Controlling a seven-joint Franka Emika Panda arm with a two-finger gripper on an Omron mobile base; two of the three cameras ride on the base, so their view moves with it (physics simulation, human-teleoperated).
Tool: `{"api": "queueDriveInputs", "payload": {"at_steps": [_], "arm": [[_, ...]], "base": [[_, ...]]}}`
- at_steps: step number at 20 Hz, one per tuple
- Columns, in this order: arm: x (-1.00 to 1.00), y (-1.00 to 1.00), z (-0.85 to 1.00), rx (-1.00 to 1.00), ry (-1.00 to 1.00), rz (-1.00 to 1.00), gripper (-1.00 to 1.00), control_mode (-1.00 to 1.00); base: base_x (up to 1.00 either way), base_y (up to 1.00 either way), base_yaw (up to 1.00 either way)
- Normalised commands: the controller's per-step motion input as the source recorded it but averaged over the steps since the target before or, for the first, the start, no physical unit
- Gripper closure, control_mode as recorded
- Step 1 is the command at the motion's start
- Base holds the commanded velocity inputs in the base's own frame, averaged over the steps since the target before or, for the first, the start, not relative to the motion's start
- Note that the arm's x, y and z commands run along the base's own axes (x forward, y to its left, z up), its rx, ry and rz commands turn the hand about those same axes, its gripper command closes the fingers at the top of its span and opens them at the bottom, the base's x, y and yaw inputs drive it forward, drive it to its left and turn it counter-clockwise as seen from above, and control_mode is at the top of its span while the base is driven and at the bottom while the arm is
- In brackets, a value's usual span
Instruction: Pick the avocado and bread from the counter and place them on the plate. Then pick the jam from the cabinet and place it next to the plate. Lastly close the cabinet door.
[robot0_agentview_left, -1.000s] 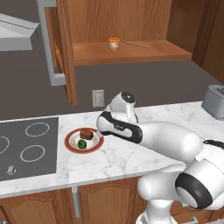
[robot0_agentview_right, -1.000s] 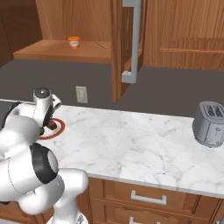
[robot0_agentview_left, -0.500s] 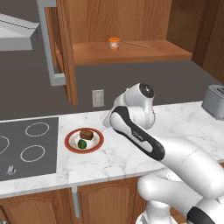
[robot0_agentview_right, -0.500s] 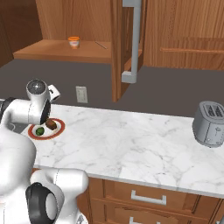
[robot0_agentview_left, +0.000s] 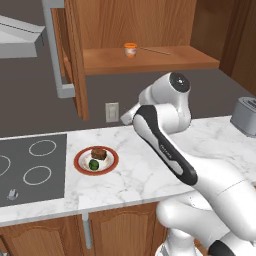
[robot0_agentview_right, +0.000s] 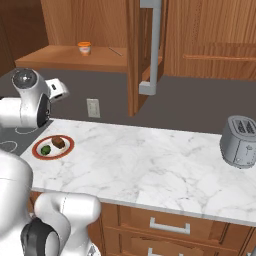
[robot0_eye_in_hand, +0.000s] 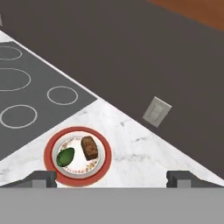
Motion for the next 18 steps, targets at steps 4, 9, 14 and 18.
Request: {"api": "queueDriveInputs", "payload": {"at_steps": [4,9,14,18], "arm": [[-0.22,-0.27,0.65,0.13,0.00,-0.26,-1.00,-1.00],[-0.26,-0.34,0.53,0.16,0.00,-0.26,-1.00,-1.00],[-0.03,-0.31,0.49,0.17,0.00,-0.24,-1.00,-1.00],[0.00,-0.22,0.49,0.11,-0.06,-0.20,-1.00,-1.00]], "base": [[0.00,0.00,0.00],[0.00,0.00,0.00],[0.00,0.00,0.00],[0.00,0.00,0.00]]}}
